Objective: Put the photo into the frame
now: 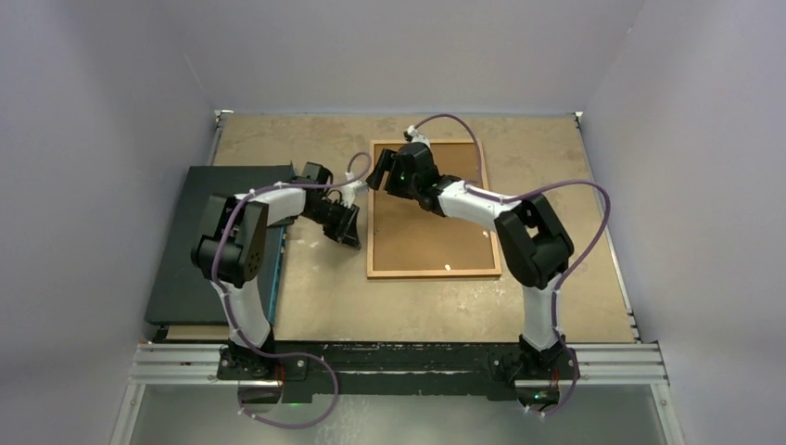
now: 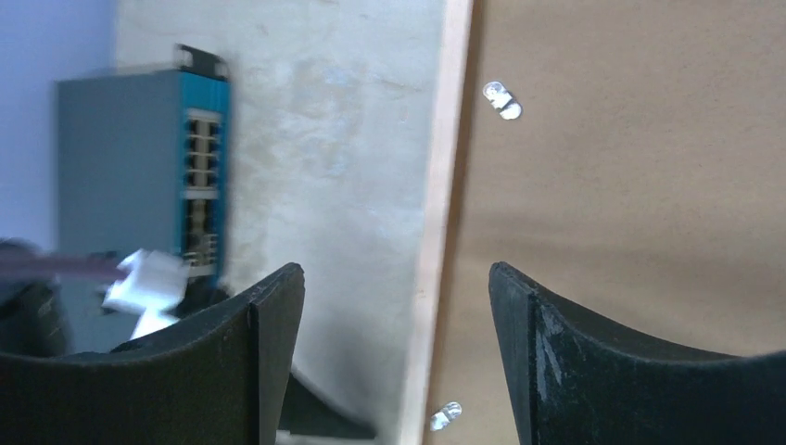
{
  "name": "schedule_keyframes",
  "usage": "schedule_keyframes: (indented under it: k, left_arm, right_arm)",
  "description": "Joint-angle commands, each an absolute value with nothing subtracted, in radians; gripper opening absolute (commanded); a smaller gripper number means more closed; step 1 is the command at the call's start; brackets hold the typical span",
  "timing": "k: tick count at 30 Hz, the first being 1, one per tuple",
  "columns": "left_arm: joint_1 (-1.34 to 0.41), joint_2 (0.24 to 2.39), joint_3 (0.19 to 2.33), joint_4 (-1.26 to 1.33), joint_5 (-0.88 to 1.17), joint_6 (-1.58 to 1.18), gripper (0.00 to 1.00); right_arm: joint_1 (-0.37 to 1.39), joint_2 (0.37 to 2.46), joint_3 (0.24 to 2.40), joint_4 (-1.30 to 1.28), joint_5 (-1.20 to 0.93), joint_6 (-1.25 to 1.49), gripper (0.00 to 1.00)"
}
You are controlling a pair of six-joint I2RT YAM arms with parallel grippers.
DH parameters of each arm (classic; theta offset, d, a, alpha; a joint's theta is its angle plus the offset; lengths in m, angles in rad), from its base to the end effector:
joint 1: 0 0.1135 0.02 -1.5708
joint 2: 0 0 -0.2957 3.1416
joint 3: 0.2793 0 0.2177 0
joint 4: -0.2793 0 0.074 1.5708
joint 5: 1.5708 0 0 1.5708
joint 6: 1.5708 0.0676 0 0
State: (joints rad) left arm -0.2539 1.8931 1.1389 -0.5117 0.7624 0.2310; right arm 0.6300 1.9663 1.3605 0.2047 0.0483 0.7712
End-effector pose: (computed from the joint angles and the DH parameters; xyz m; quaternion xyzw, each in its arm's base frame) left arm 0.3214 -0.1316 0.1772 0.2751 0.8771 -0.3693 0.1367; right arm 0.3820 0.2745 0.2613 0.0721 0.8305 0.3404 0.4349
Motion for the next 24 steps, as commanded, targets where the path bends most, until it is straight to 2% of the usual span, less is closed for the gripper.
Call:
schedule_keyframes:
  k: [1, 6, 10, 18, 21, 24]
  left_arm:
    - [-0.327, 1.879, 1.064, -0.410, 0.704, 0.266, 0.20]
    - [-0.401, 1.806, 0.945, -0.251, 0.708, 0.232, 0.19]
    - [-0.460, 1.792, 0.923, -0.220, 0.703, 0.230, 0.19]
    - [-0.579, 1.831, 0.976, -0.206, 0.713, 0.207, 0.20]
    - [-0.582, 1.819, 1.017, -0.271, 0.742, 0.223, 0.21]
    - [-0.543, 1.752, 1.066, -0.442, 0.802, 0.313, 0.23]
  right_arm:
    - [0.618, 2.033, 1.451, 0.117, 0.004, 0.709, 0.75]
    - [0.612, 2.117, 1.556, 0.109, -0.070, 0.701, 0.71]
    - [0.614, 2.173, 1.626, 0.084, -0.075, 0.674, 0.67]
    - [0.629, 2.160, 1.585, 0.077, -0.138, 0.631, 0.57]
    - [0.640, 2.137, 1.525, 0.079, -0.207, 0.610, 0.50]
    - [0.657, 2.094, 1.452, 0.083, -0.237, 0.582, 0.44]
